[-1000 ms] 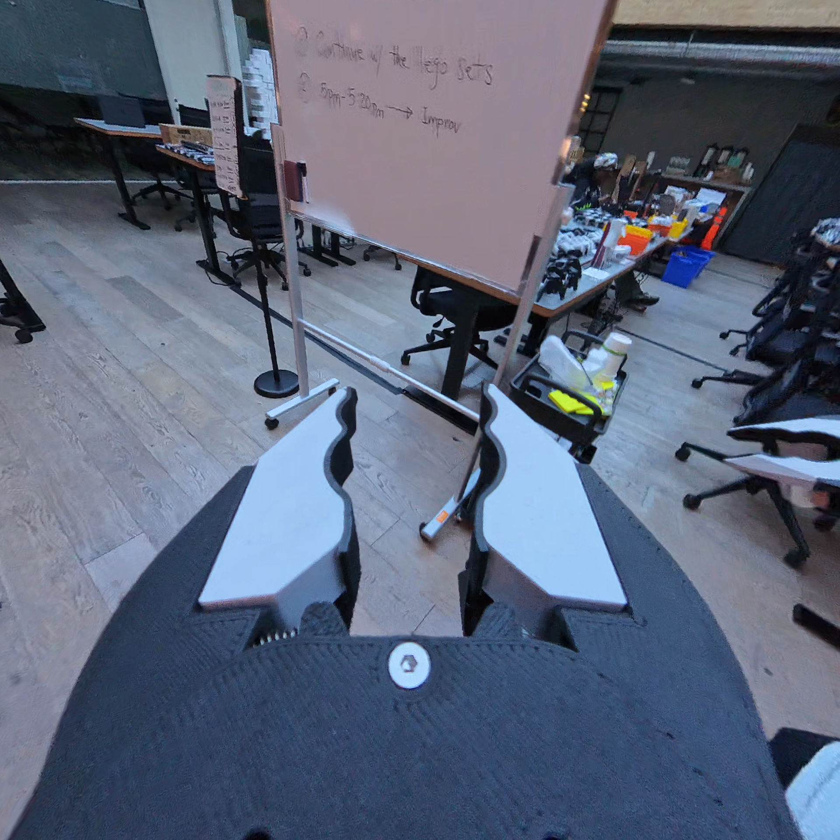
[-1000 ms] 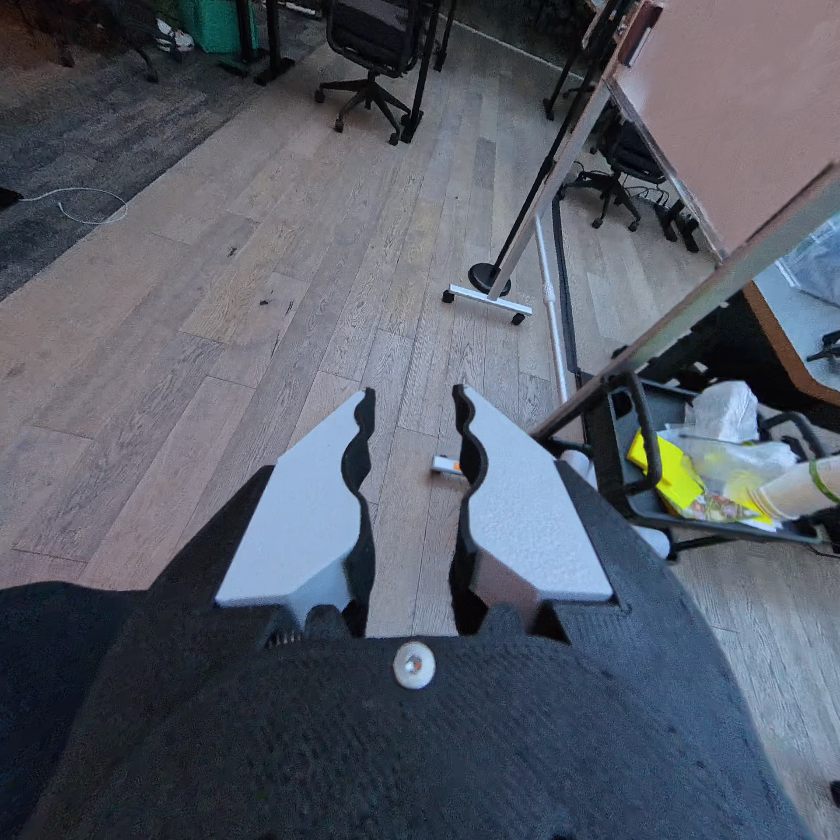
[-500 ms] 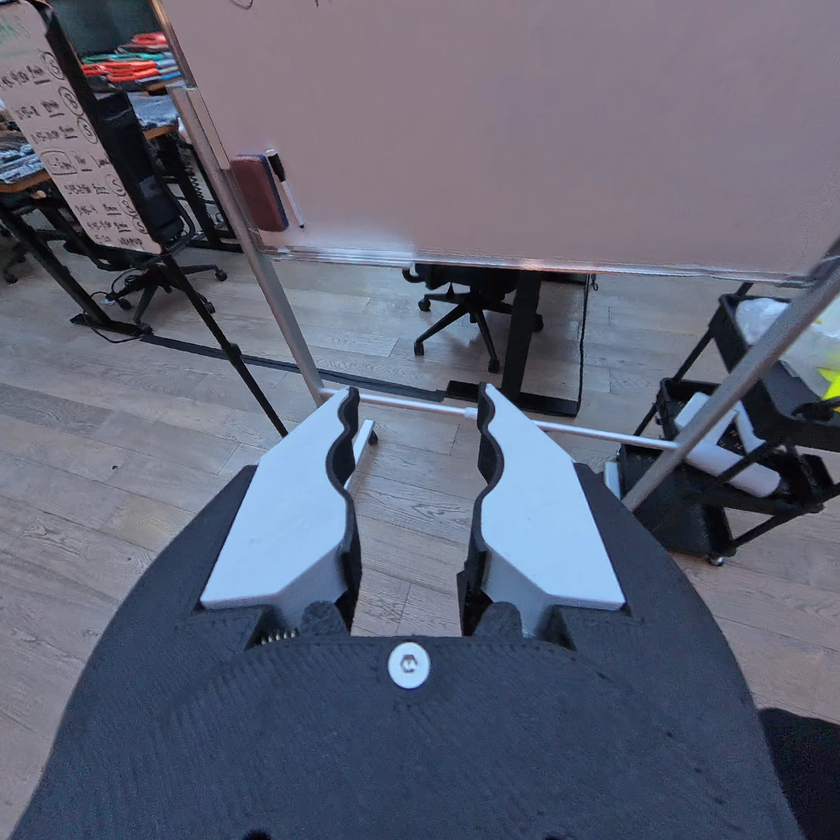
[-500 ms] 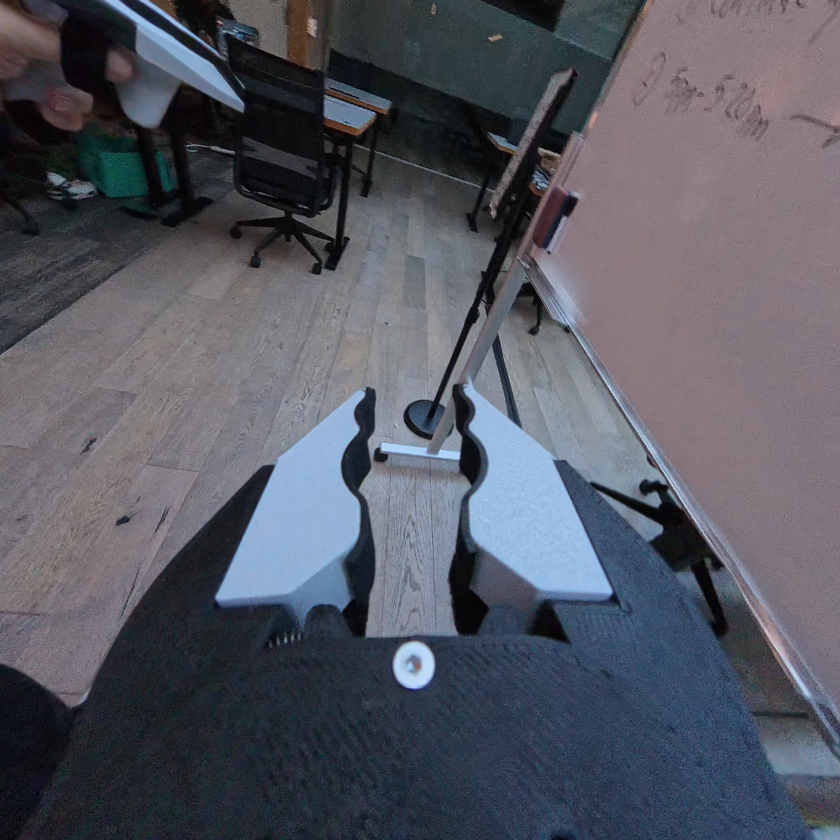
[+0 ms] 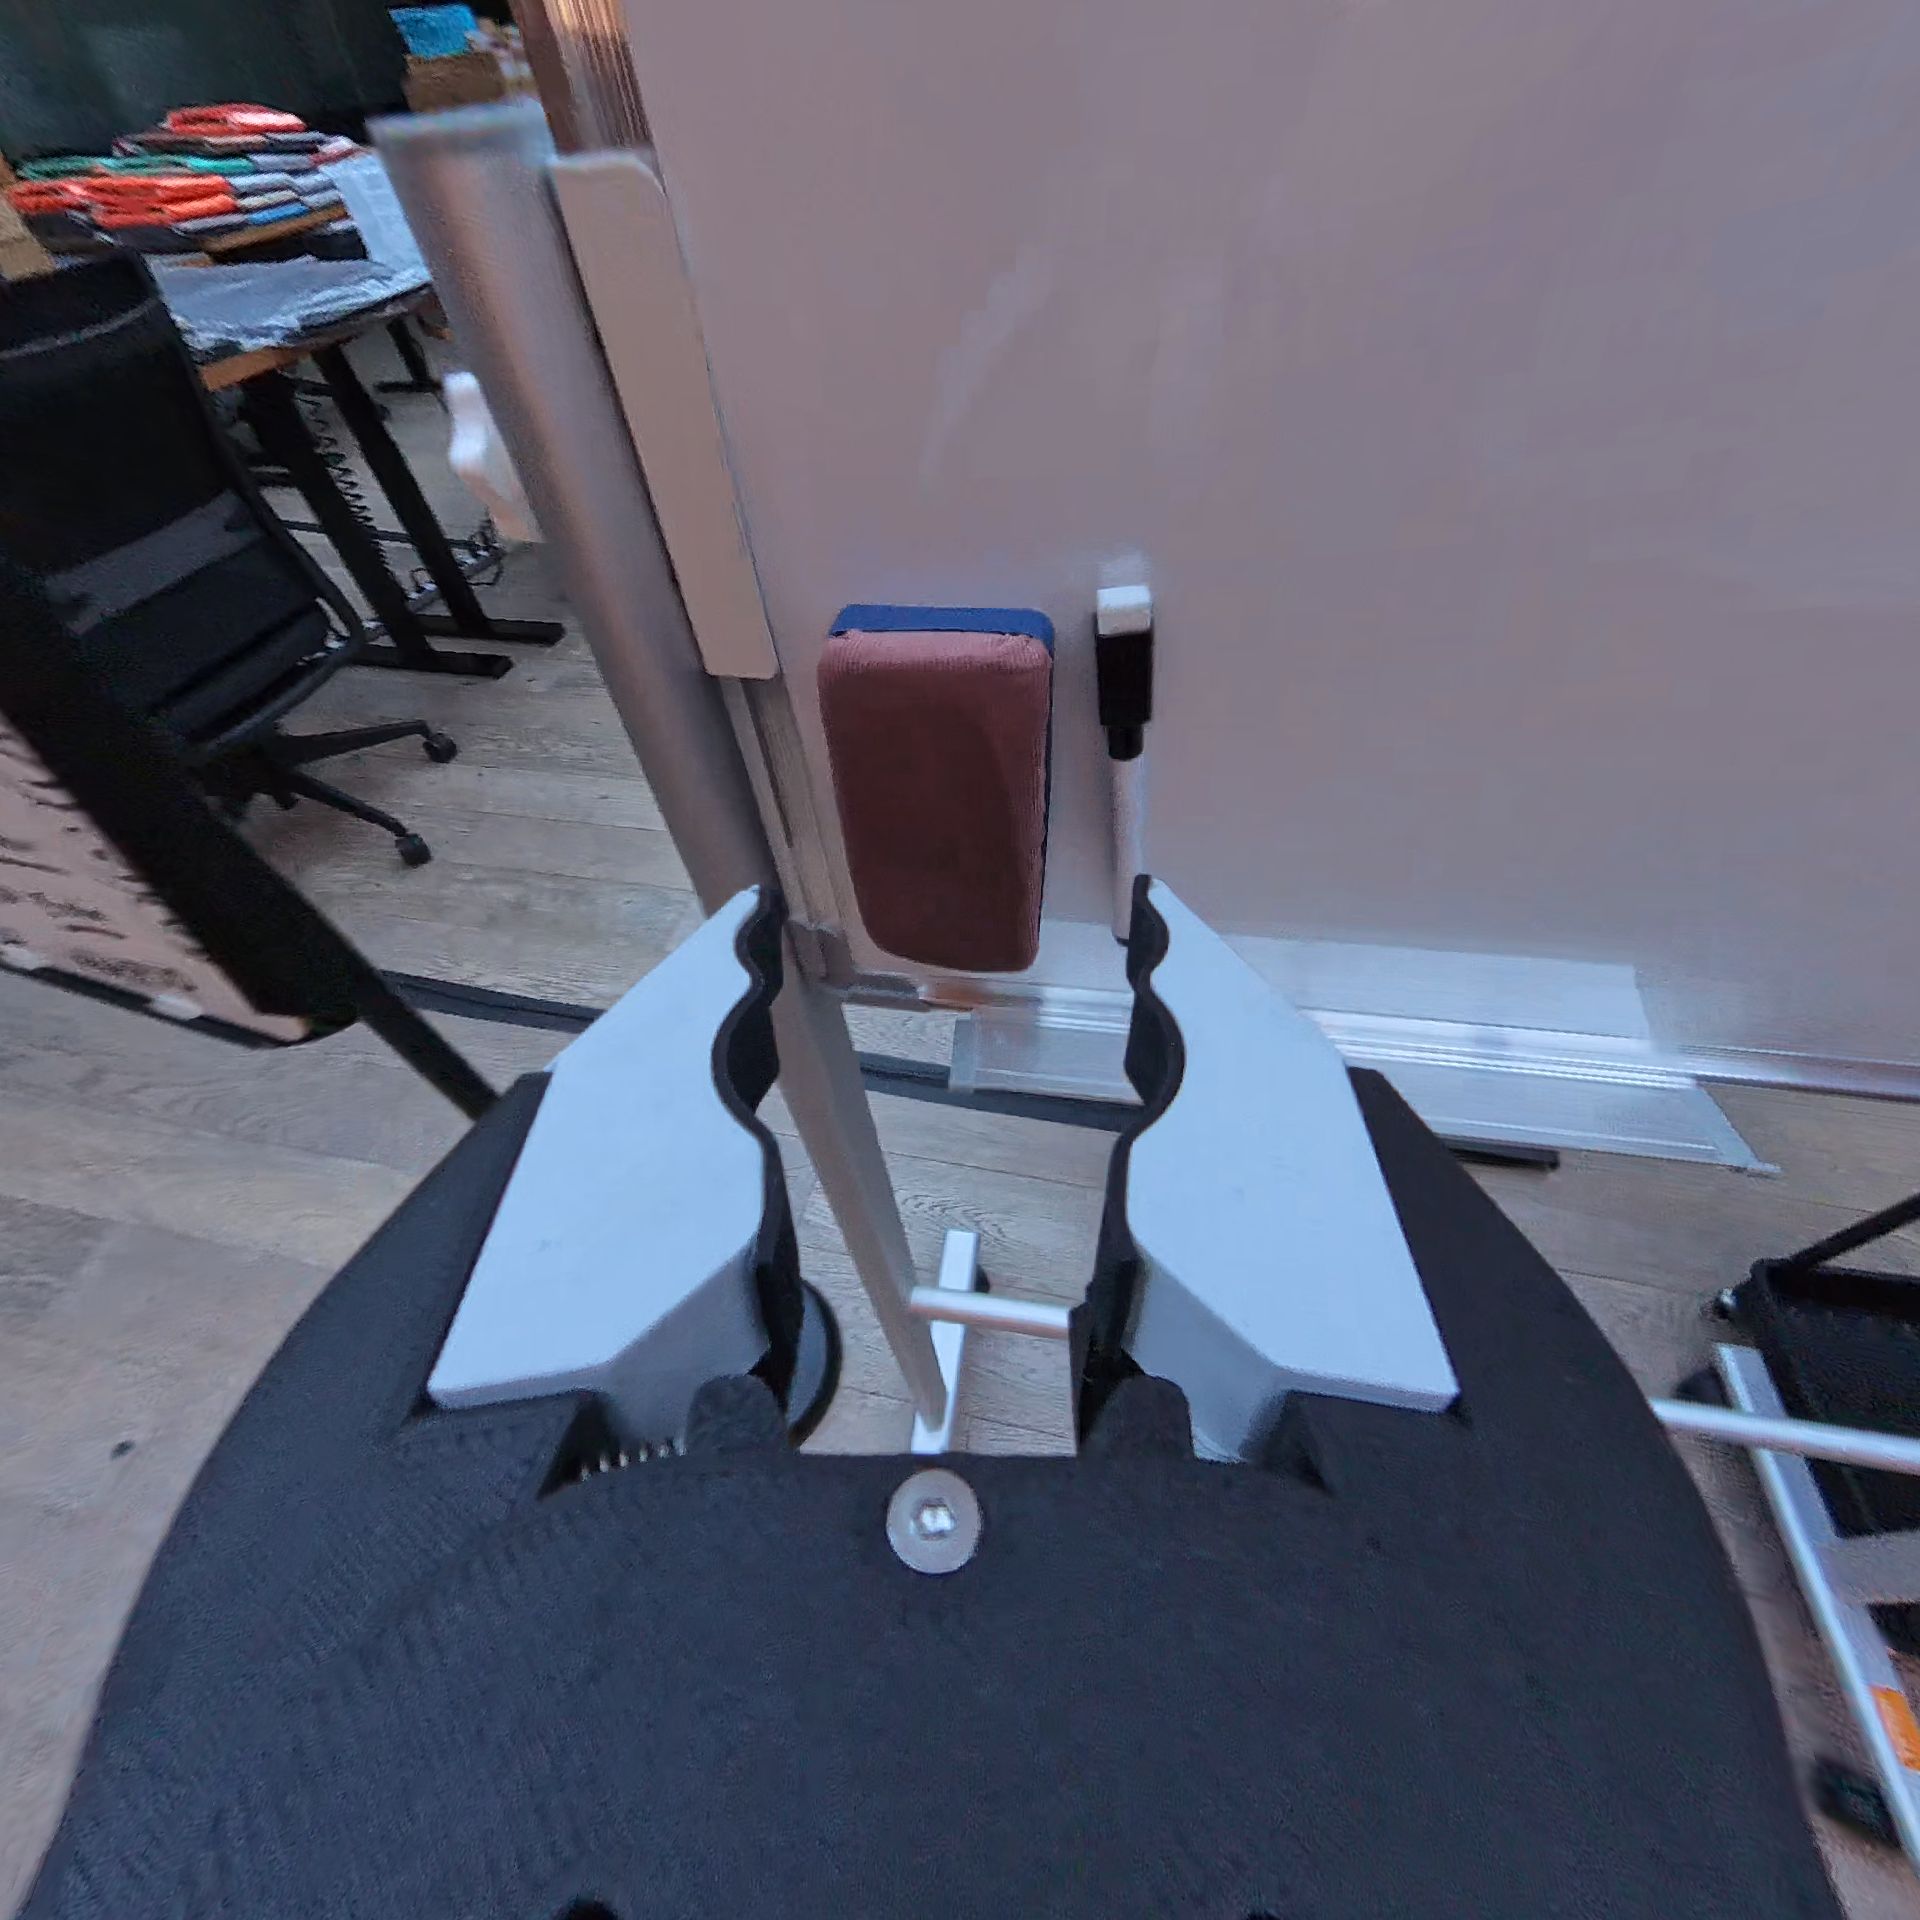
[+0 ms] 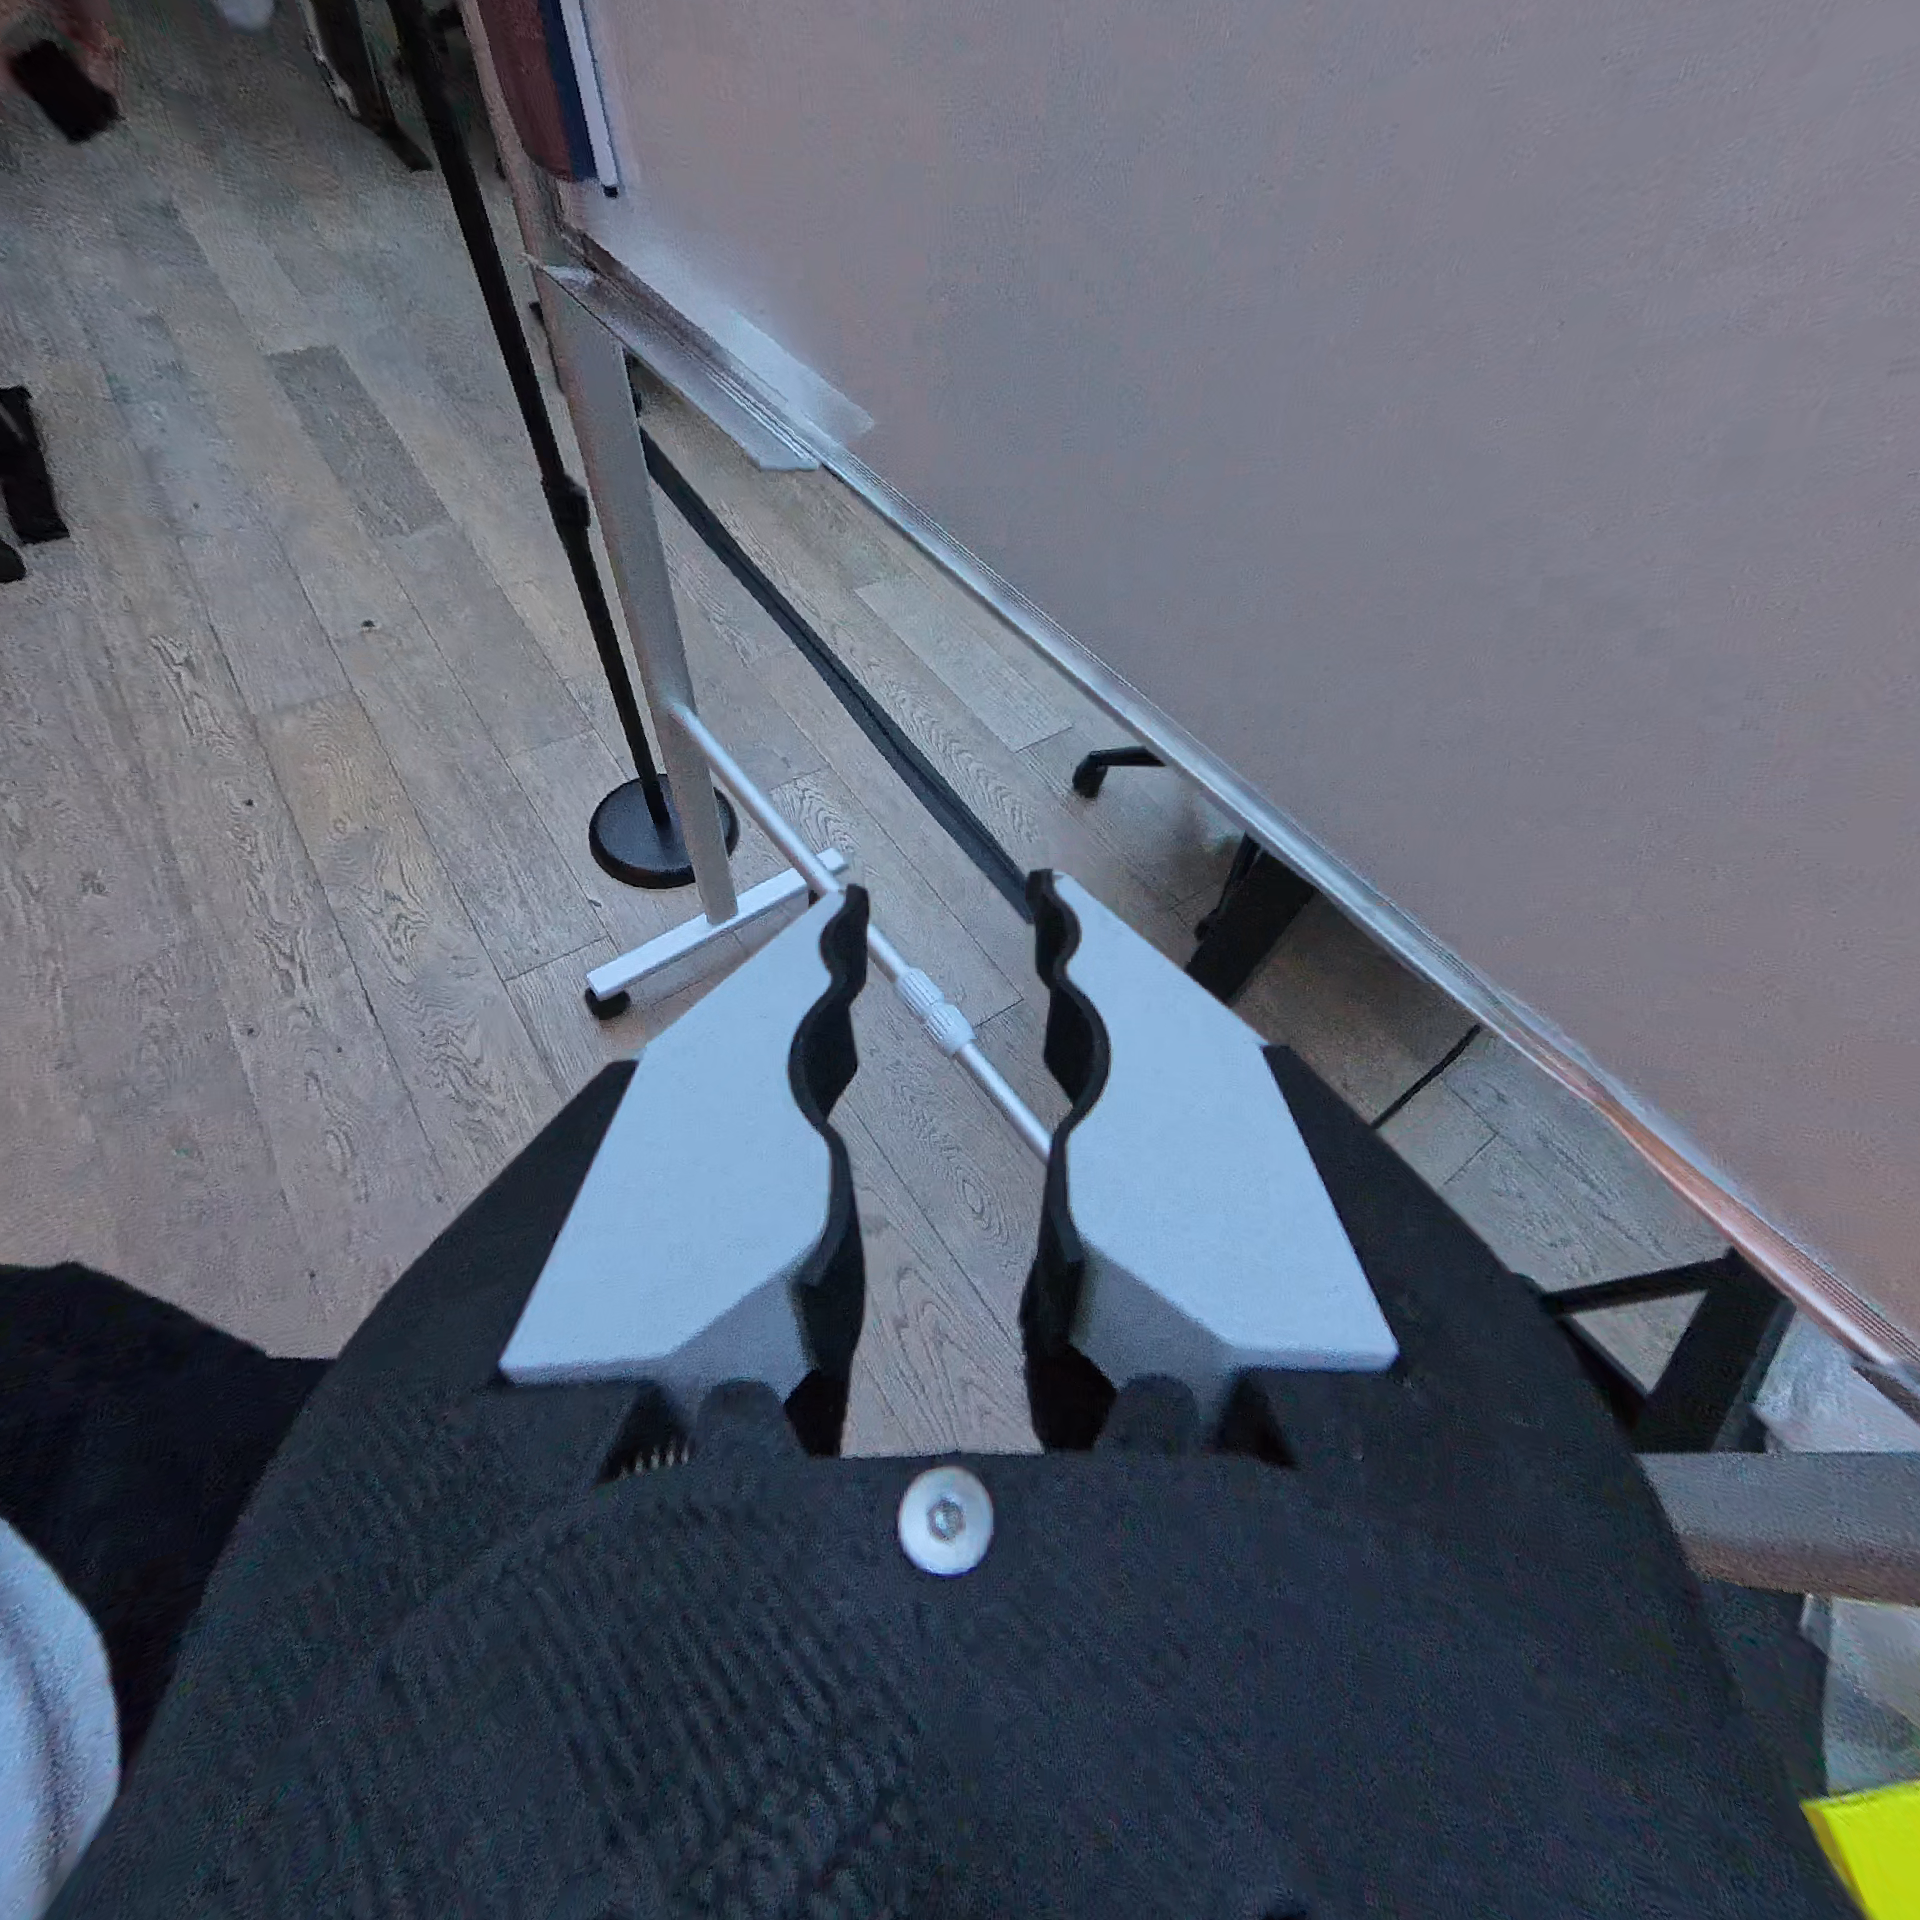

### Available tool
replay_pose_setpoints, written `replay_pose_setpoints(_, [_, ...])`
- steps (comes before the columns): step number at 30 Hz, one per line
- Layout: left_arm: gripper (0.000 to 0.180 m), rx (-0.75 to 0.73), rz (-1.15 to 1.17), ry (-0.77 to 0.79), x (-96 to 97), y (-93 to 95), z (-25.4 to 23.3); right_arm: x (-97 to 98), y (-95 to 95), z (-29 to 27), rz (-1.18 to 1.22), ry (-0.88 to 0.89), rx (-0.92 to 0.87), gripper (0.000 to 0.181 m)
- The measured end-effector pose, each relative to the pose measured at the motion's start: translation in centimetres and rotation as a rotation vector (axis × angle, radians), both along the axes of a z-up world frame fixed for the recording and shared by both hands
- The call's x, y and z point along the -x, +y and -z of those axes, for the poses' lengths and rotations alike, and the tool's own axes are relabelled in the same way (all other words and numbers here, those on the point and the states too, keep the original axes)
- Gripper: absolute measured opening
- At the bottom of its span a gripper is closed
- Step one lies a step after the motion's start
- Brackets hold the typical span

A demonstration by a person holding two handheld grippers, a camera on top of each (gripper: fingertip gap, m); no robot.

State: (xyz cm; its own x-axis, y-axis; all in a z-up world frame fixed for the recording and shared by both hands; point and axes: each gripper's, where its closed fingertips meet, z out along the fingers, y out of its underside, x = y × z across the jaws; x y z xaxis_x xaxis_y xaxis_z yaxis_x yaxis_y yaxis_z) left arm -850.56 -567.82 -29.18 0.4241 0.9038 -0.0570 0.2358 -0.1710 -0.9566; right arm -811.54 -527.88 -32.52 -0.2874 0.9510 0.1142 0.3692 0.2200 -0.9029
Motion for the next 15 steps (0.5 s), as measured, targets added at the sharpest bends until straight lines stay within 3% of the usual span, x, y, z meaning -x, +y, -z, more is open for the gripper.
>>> replay_pose_setpoints(5, [0.073, 0.043, 0.079, -0.006, 6.2, 1.6, 2.9, 2.1, -6.1, -1.5, 0.072, -0.035, -0.025, 0.031])
replay_pose_setpoints(7, [0.062, 0.012, 0.169, 0.006, 6.9, 2.9, 3.6, 1.4, -7.9, -1.2, 0.164, -0.068, -0.048, 0.031])
replay_pose_setpoints(11, [0.058, -0.025, 0.254, 0.023, 7.5, 3.8, 3.8, -2.9, -13.5, -1.2, 0.423, -0.073, -0.005, 0.031])
replay_pose_setpoints(15, [0.056, -0.117, 0.496, -0.119, 6.3, 4.6, 4.0, -7.9, -21.7, 0.7, 0.595, -0.148, 0.017, 0.028])
